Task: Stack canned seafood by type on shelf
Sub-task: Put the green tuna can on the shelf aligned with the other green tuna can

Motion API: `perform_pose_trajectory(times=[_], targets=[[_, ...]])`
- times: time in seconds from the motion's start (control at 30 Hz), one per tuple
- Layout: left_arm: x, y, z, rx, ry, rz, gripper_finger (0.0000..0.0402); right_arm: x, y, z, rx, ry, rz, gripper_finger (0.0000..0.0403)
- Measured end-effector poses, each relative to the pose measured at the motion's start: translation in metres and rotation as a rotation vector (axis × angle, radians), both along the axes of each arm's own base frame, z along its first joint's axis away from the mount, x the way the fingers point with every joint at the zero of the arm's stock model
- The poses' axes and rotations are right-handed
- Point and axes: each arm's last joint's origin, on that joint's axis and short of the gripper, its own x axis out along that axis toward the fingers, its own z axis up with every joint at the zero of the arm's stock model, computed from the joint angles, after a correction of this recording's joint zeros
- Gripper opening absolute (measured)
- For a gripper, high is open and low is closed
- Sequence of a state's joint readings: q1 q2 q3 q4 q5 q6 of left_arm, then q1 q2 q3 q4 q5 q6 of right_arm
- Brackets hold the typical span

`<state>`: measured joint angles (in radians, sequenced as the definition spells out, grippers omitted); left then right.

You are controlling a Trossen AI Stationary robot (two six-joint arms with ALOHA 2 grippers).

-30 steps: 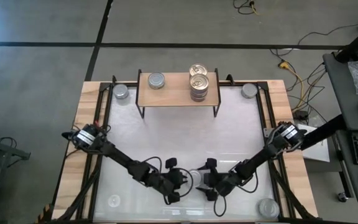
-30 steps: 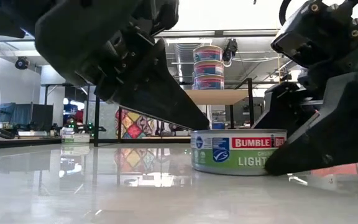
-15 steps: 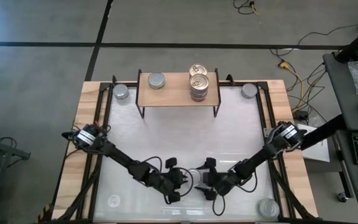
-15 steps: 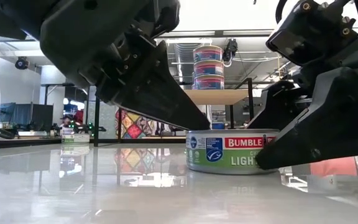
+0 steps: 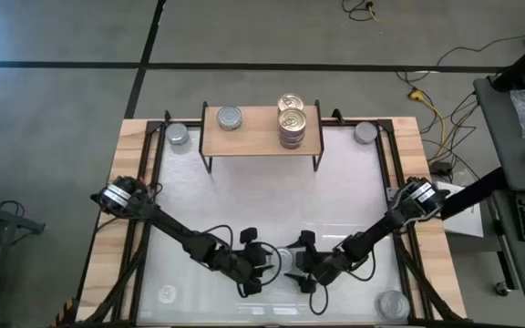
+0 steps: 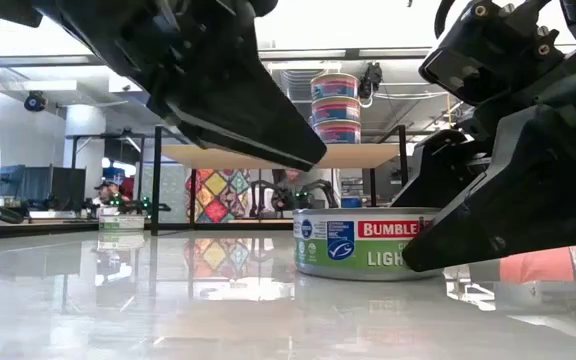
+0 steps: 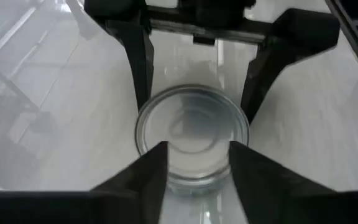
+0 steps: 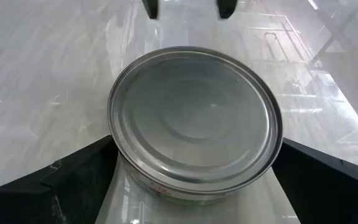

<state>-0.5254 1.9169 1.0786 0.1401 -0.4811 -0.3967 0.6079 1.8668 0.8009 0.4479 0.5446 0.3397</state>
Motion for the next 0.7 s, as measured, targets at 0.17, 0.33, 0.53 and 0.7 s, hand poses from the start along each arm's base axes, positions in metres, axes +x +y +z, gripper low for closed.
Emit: perform_pose_trajectory(times=[0.17,0.33,0.53,0.7], targets=[[-0.003,-0.001,0.004,-0.021,0.014,-0.011,0.0258,0.000,0.000,0.000,0.009,-0.001,-0.007,0.0400],[-0.004,-0.003,-0.009,-0.027,0.094,-0.088,0.0342,0.001,-0.001,0.000,0.010,0.000,-0.016,0.0400],[-0.013,-0.009,-0.017,0.066,0.098,-0.062,0.0367,0.003,0.000,0.005,0.030,0.021,-0.037,0.0400],[-0.023,-0.022,-0.020,0.066,0.057,-0.070,0.0362,0.014,0.002,0.012,-0.004,0.107,-0.043,0.0400]])
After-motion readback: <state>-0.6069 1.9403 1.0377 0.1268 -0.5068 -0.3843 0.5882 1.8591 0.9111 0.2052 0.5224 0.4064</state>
